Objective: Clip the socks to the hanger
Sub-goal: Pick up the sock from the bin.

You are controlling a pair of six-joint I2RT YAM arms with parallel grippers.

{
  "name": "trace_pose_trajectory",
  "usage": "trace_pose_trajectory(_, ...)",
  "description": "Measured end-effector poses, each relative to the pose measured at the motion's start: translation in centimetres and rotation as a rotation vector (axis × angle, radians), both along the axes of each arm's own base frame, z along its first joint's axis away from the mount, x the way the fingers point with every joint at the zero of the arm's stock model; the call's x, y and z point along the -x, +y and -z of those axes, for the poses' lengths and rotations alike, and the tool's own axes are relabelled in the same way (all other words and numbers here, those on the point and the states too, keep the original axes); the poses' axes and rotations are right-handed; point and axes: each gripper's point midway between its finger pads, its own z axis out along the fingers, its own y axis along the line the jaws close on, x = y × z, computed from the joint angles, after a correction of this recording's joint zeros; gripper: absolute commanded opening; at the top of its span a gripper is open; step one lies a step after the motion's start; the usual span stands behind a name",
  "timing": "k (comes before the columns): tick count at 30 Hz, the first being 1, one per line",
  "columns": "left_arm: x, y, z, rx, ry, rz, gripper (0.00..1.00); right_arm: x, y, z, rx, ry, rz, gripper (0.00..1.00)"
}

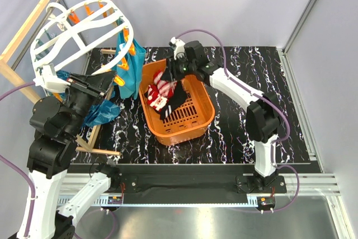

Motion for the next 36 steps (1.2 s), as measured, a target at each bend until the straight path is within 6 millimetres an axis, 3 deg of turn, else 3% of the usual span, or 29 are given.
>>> trace_pose_trajectory(3, 0.0, 0.0, 0.0, 0.0, 0.0, 0.002, 0.0, 1.6, -0.7, 2.9, 0.037, 0.074, -0.023, 0.69)
trace_pose_trajectory(5, 0.0, -0.1, 0.1, -0.001, 0.001, 0.004, 0.0, 3.0, -1.6, 5.2, 0.074, 0.137, -0.016, 0.73)
trace_pose_trajectory(8, -0.2, -0.2, 0.4, -0.001, 0.004, 0.005, 0.0, 4.1, -3.0, 6.5, 0.11, 0.189, 0.021, 0.7)
trace_pose_trajectory(10, -0.4, -0.3, 0.7, -0.003, 0.008, 0.006, 0.0, 4.0, -3.9, 6.0, 0.128, 0.199, 0.089, 0.67)
trace_pose_trajectory(15, -0.5, -0.3, 0.7, -0.002, 0.004, 0.01, 0.0, -0.1, -5.9, 2.4, 0.139, 0.181, 0.386, 0.65)
trace_pose_trajectory(16, -0.5, -0.3, 0.7, -0.003, 0.005, 0.009, 0.0, -1.4, -6.1, 1.5, 0.125, 0.182, 0.446, 0.63)
trace_pose_trajectory(17, -0.5, -0.3, 0.7, -0.003, 0.005, 0.009, 0.0, -2.5, -6.2, 0.9, 0.11, 0.181, 0.485, 0.55)
trace_pose_trajectory(20, -0.5, -0.3, 0.7, -0.003, 0.005, 0.009, 0.0, -5.6, -6.3, 0.7, 0.079, 0.203, 0.586, 0.49)
trace_pose_trajectory(24, -0.5, -0.3, 0.8, -0.004, 0.007, 0.009, 0.0, -7.2, -6.7, 5.4, 0.132, 0.292, 0.659, 0.4)
trace_pose_trajectory(28, -0.5, -0.3, 0.8, -0.005, 0.009, 0.009, 0.0, -6.5, -6.9, 10.6, 0.21, 0.395, 0.684, 0.45)
trace_pose_trajectory(31, -0.5, -0.3, 0.8, -0.005, 0.009, 0.01, 0.0, -6.2, -6.7, 11.7, 0.225, 0.421, 0.682, 0.48)
trace_pose_trajectory(36, -0.3, -0.3, 0.7, -0.002, 0.003, 0.011, 0.0, -6.2, -6.7, 12.0, 0.22, 0.434, 0.692, 0.48)
